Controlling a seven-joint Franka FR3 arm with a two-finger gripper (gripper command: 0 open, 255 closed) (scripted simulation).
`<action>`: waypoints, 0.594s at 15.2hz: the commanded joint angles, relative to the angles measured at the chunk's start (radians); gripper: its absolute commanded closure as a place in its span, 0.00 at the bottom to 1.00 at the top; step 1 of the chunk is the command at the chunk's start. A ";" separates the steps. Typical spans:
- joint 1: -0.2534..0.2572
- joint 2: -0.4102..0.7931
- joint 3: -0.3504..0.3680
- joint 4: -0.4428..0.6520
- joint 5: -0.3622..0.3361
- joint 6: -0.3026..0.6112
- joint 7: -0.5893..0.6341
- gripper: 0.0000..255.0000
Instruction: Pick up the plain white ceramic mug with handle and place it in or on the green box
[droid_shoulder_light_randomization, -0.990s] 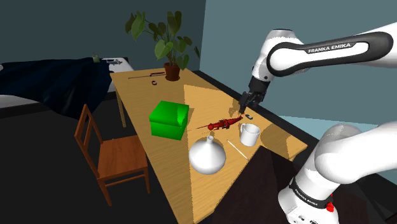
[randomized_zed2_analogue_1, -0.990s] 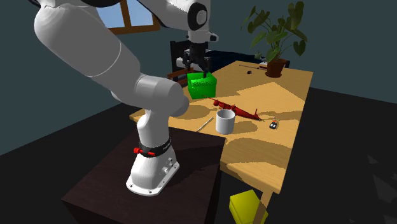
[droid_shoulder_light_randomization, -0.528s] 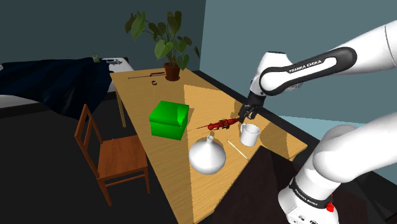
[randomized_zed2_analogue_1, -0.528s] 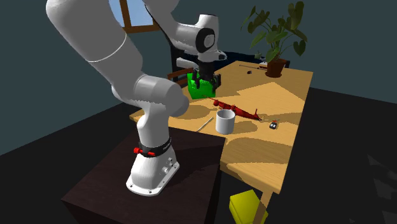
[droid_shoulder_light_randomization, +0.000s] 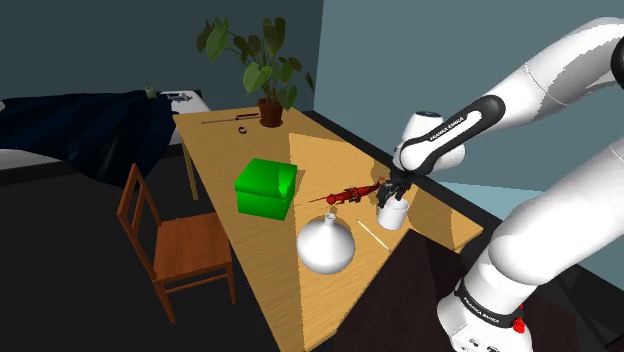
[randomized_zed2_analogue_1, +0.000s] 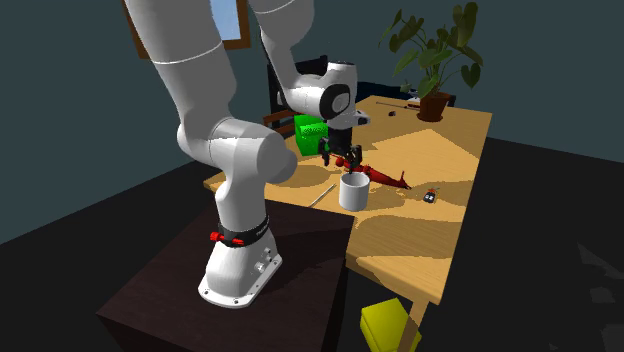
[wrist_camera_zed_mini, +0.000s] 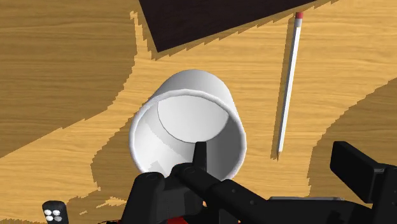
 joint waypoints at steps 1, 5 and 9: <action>-0.004 0.082 -0.026 0.002 0.005 0.087 -0.030 0.00; 0.021 0.164 -0.040 0.004 0.055 0.165 -0.065 0.00; 0.049 0.240 -0.049 0.009 0.133 0.232 -0.120 0.00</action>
